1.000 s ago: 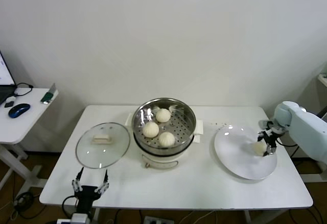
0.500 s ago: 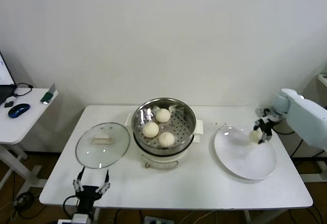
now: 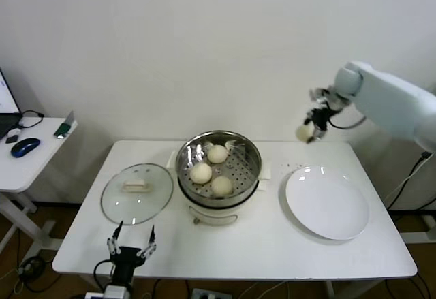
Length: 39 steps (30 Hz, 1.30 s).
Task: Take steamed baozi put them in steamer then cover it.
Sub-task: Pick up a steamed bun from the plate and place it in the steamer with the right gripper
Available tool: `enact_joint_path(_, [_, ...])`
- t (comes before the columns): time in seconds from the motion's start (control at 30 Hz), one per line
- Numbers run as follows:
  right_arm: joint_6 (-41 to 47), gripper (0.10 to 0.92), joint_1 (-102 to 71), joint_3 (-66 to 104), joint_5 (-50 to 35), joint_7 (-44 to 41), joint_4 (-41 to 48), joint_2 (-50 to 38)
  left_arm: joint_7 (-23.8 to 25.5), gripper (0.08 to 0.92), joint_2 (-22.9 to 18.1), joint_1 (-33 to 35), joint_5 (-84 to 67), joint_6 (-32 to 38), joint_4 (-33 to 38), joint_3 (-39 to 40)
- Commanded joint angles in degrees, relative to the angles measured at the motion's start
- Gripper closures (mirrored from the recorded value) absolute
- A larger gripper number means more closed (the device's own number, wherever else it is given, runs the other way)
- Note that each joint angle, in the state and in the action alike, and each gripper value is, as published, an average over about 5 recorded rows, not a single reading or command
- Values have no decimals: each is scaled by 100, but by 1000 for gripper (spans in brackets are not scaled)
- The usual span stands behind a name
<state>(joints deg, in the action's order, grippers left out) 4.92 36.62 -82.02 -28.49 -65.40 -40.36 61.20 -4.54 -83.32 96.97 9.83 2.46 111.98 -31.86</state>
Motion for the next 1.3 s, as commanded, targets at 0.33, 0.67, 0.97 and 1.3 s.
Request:
enact_joint_path(0.33, [1104, 347, 1155, -1818, -2475, 480, -1267, 1497, 68, 177, 92, 0, -16, -33, 217, 404])
enact_joint_path(0.67, [1294, 347, 664, -1997, -2517, 976, -1793, 1575, 80, 177, 192, -49, -95, -27, 175, 391])
enact_joint_path(0.97, [1266, 344, 183, -1906, -2253, 1021, -1453, 1819, 77, 177, 202, -89, -116, -19, 106, 355])
enact_joint_path(1.3, [1190, 342, 27, -1907, -1971, 994, -1118, 1879, 76, 177, 220, -40, -166, 28, 42, 273])
